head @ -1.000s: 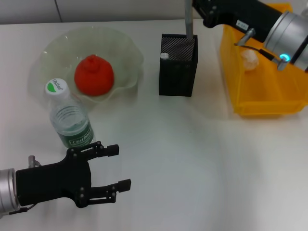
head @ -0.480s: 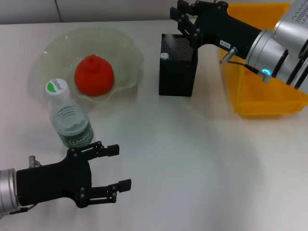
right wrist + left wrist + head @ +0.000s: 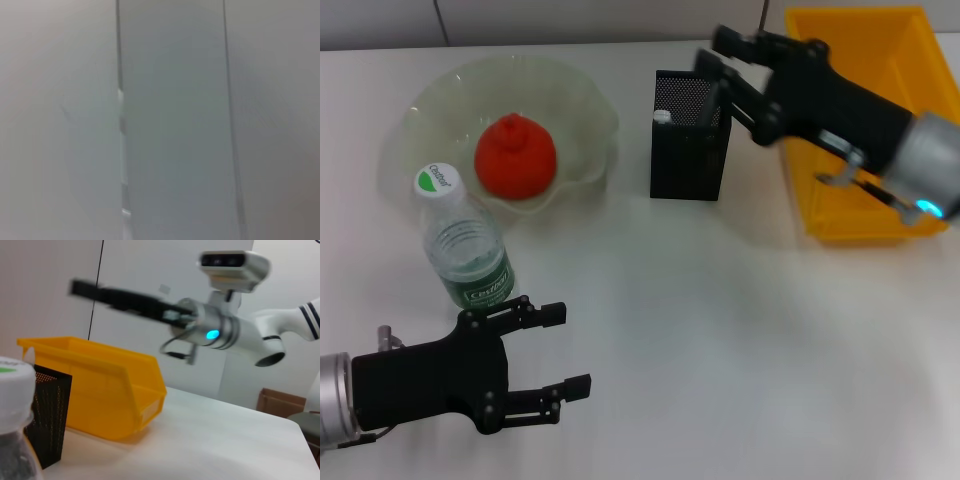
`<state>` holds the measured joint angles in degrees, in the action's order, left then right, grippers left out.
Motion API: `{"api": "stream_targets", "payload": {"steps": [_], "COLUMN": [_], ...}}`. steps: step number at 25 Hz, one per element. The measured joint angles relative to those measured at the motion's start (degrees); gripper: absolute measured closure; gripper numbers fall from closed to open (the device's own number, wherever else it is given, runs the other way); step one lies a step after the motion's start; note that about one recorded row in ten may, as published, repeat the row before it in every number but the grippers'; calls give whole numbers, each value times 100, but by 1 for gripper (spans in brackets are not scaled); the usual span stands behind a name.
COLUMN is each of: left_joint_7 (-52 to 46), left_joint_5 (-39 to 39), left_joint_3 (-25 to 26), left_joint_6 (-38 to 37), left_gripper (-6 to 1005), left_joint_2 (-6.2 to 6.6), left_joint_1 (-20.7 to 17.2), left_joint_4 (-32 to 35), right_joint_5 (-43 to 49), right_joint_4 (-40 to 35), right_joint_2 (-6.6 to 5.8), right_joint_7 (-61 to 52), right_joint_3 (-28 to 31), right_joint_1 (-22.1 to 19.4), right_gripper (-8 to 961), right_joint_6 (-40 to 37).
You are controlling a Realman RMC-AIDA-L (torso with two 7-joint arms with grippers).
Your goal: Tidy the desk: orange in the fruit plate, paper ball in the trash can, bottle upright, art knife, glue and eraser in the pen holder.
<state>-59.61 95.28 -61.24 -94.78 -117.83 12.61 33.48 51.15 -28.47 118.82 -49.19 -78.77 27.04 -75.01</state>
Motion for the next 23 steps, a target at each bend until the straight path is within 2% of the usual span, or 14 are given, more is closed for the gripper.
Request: {"api": "stream_targets", "payload": {"steps": [2, 5, 8, 11, 15, 18, 21, 23], "left_joint_7": [-7, -18, 1, 5, 9, 11, 11, 11], "left_joint_5": [0, 0, 0, 0, 0, 0, 0, 0], "left_joint_3": [7, 14, 15, 20, 23, 25, 24, 24], "left_joint_6": [-9, -43, -51, -57, -58, -48, -53, -59], "left_gripper": [153, 153, 153, 153, 153, 153, 153, 153], "left_joint_2": [23, 52, 73, 87, 75, 73, 74, 75], "left_joint_1": [-5, -20, -34, -39, -40, -40, -40, -40], "left_joint_4": [1, 10, 9, 4, 0, 0, 0, 0], "right_joint_5": [278, 1082, 2015, 2916, 3606, 3808, 3840, 3840], "right_joint_4": [-253, -627, -683, -644, -635, -628, -623, -619], "right_joint_2": [-85, -243, -317, -283, -158, -58, -6, 8], "right_joint_7": [-397, -1063, -1040, -864, -863, -865, -867, -875], "right_joint_3": [-1, 81, 408, 861, 960, 999, 1013, 1019], "right_joint_1": [-345, -842, -1170, -1317, -1324, -1299, -1279, -1272], "right_gripper": [698, 565, 458, 405, 335, 282, 112, 112], "right_joint_6": [-403, -973, -1680, -2187, -2382, -2216, -2048, -1978]}}
